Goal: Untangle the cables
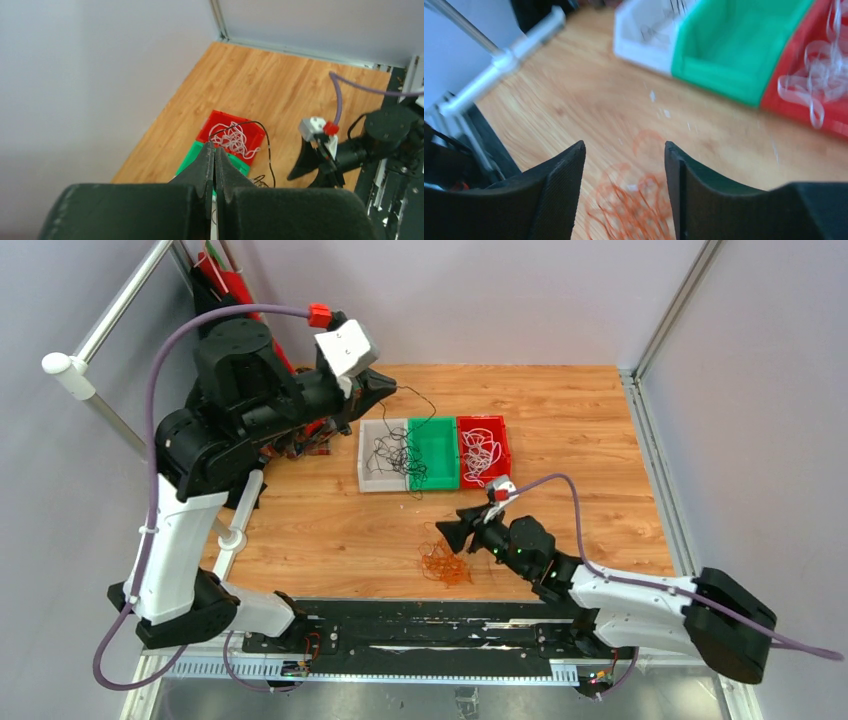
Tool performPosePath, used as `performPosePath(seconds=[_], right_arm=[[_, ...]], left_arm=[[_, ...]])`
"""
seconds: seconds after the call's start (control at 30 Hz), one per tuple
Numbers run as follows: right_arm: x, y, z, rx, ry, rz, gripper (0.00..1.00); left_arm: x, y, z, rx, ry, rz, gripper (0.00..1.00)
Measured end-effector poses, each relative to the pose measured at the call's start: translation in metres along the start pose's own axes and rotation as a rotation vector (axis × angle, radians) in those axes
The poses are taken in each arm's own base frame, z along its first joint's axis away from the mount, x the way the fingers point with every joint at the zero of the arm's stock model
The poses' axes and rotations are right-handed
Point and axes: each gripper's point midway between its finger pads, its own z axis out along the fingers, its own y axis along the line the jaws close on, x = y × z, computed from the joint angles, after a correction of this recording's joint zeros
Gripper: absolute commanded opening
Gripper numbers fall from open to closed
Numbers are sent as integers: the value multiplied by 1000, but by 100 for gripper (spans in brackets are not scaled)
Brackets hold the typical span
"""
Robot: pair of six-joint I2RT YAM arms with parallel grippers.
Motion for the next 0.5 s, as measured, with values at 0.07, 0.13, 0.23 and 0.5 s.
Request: performPosePath(seconds=[0.07, 0.13, 0.23, 0.5], right_arm=[[-40, 17, 2, -36, -72, 4, 62], [-84, 36, 1, -82, -153, 9, 62], [-134, 58, -5, -144, -251, 9, 62], [-130, 71, 12, -183, -204, -28, 56]], left_arm=[[15, -5, 7, 23, 37, -19, 0], [28, -9, 14, 42, 70, -36, 0], [42, -15, 20, 70, 105, -67, 0], [42, -24, 21, 109, 101, -109, 0]])
